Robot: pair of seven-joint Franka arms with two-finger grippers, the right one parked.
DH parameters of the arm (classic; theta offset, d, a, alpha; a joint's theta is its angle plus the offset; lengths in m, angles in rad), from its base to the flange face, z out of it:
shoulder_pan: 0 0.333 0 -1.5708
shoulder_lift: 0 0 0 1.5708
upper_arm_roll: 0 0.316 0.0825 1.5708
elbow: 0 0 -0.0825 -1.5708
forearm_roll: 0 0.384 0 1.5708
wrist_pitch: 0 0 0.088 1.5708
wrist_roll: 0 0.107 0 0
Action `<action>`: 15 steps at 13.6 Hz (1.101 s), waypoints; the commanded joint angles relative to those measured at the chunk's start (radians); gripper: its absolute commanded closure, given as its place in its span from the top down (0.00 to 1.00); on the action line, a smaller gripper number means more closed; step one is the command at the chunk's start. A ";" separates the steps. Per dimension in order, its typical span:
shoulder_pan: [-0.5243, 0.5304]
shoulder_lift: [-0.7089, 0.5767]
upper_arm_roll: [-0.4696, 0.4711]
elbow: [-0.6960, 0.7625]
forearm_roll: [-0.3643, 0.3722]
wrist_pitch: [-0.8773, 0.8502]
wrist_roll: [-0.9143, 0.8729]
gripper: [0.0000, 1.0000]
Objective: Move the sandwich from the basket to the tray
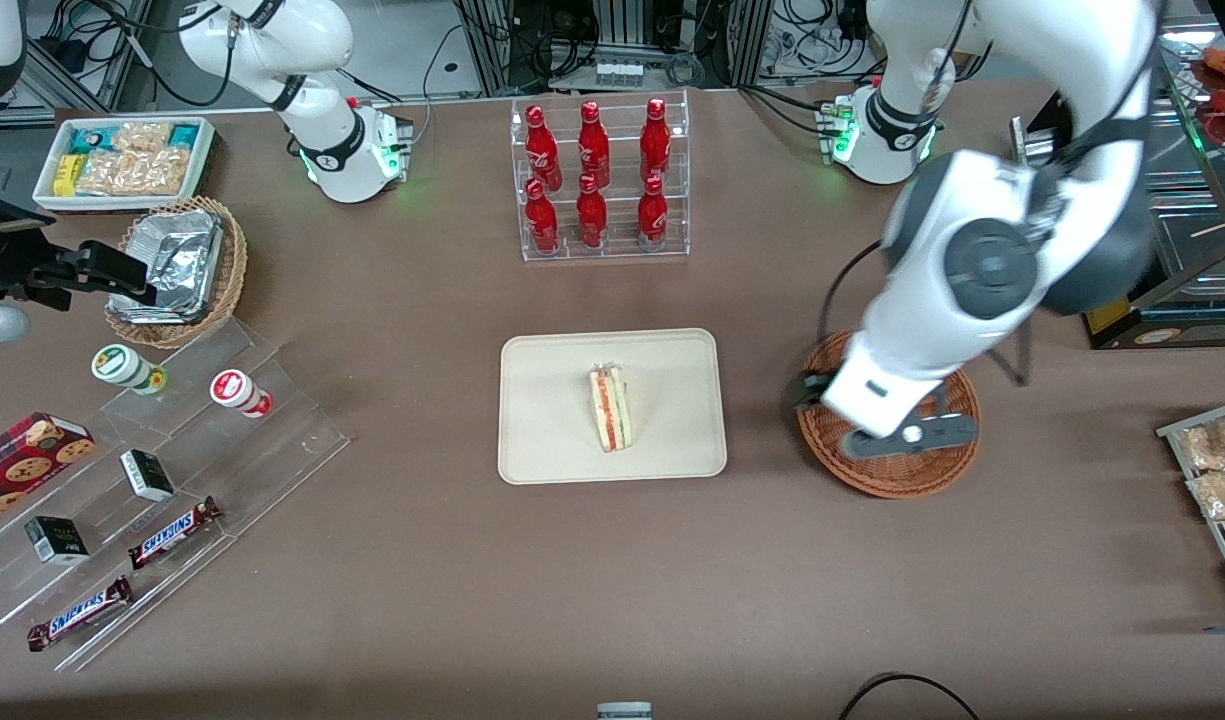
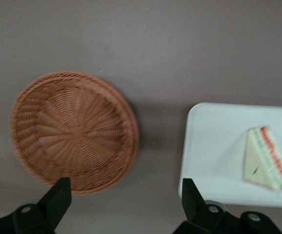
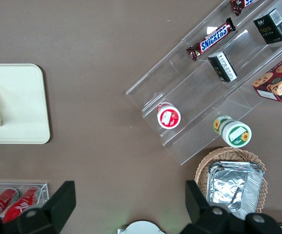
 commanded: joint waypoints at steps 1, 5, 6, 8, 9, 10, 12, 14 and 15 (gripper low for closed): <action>0.069 -0.076 -0.007 -0.050 -0.007 -0.093 0.226 1.00; 0.175 -0.137 -0.005 -0.056 0.025 -0.145 0.408 1.00; 0.192 -0.151 -0.005 -0.056 0.055 -0.168 0.410 1.00; 0.218 -0.169 -0.005 -0.045 0.094 -0.181 0.413 1.00; 0.220 -0.183 -0.004 -0.043 0.093 -0.196 0.416 1.00; 0.222 -0.191 0.002 -0.043 0.085 -0.220 0.413 1.00; 0.220 -0.200 0.015 -0.040 0.077 -0.268 0.413 1.00; 0.223 -0.206 0.031 -0.040 0.029 -0.276 0.411 1.00; 0.237 -0.218 0.057 -0.043 -0.016 -0.274 0.411 1.00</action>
